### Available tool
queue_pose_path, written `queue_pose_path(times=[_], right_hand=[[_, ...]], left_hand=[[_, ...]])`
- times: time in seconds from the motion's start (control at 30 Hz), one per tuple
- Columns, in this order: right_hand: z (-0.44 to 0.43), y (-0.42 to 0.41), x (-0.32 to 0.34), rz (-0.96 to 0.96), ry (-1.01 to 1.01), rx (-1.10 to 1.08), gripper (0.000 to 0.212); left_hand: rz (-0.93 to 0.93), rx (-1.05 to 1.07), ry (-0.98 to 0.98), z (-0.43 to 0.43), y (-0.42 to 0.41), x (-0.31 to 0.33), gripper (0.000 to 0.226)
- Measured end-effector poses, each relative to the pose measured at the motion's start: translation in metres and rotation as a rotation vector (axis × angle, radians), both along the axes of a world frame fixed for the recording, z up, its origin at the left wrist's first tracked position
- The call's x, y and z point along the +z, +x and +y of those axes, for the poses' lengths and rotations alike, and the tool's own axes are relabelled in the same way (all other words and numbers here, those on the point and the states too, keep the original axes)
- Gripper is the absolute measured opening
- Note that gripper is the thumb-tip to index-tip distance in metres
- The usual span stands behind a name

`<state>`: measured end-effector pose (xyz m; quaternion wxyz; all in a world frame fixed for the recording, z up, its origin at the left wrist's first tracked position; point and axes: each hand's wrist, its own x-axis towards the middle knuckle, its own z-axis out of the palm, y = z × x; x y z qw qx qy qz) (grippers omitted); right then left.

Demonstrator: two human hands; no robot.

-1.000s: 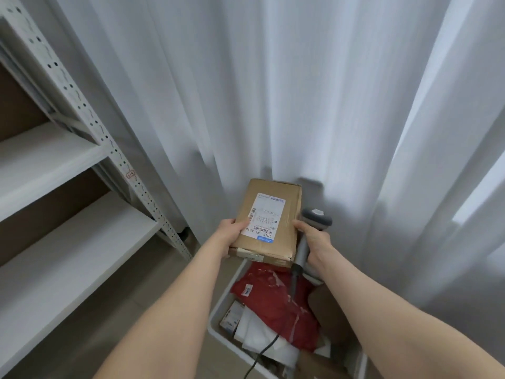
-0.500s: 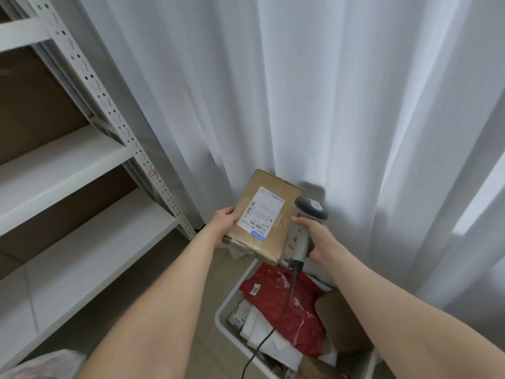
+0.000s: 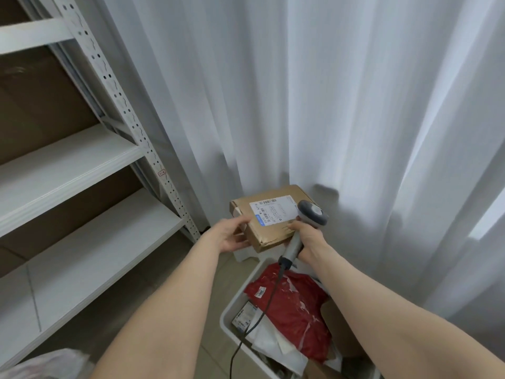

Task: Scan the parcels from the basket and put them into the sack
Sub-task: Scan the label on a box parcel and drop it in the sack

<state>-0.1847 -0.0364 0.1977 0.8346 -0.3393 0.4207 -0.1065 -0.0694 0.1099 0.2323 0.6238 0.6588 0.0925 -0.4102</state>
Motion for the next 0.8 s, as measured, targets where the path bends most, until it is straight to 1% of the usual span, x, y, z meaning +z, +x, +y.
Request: queue_pose_path(times=[0.07, 0.13, 0.17, 0.23, 0.3, 0.37, 0.43, 0.5, 0.6, 0.67, 0.73, 0.77, 0.8], right_hand=[[0.005, -0.001, 0.001, 0.072, -0.035, 0.086, 0.029], [0.007, -0.004, 0.002, 0.167, -0.093, 0.182, 0.035], [0.007, -0.005, 0.002, 0.190, -0.126, 0.199, 0.036], [0.007, -0.007, 0.002, 0.188, -0.208, 0.152, 0.039], [0.007, -0.006, 0.006, 0.163, -0.324, 0.083, 0.041], [0.008, -0.007, 0.016, 0.139, -0.402, 0.074, 0.033], [0.007, -0.009, 0.028, 0.085, -0.398, 0.106, 0.020], [0.008, -0.014, 0.036, 0.051, -0.368, 0.182, 0.017], [0.012, -0.020, 0.038, 0.062, -0.352, 0.280, 0.012], [0.013, -0.021, 0.037, 0.069, -0.317, 0.260, 0.009], [0.013, -0.021, 0.034, 0.096, -0.280, 0.210, 0.009], [0.013, -0.020, 0.033, 0.107, -0.253, 0.186, 0.009], [0.013, -0.020, 0.033, 0.110, -0.220, 0.166, 0.009]], left_hand=[[-0.055, -0.048, 0.051, 0.000, -0.004, 0.001, 0.037], [-0.178, -0.008, 0.125, 0.003, -0.001, 0.005, 0.037], [-0.251, 0.005, 0.163, 0.006, 0.002, 0.009, 0.038], [-0.410, -0.041, 0.254, 0.013, 0.010, 0.014, 0.038], [-0.537, -0.165, 0.320, 0.018, 0.014, 0.020, 0.044], [-0.600, -0.333, 0.352, 0.018, 0.011, 0.032, 0.049], [-0.689, -0.547, 0.397, 0.013, 0.008, 0.044, 0.046], [-0.758, -0.730, 0.433, 0.006, 0.005, 0.055, 0.043], [-0.815, -0.844, 0.437, -0.001, 0.002, 0.068, 0.038], [-0.829, -0.889, 0.427, -0.005, 0.003, 0.071, 0.039], [-0.858, -0.877, 0.423, -0.009, 0.005, 0.068, 0.045], [-0.907, -0.812, 0.427, -0.011, 0.005, 0.064, 0.050], [-0.970, -0.681, 0.435, -0.011, 0.005, 0.059, 0.058]])
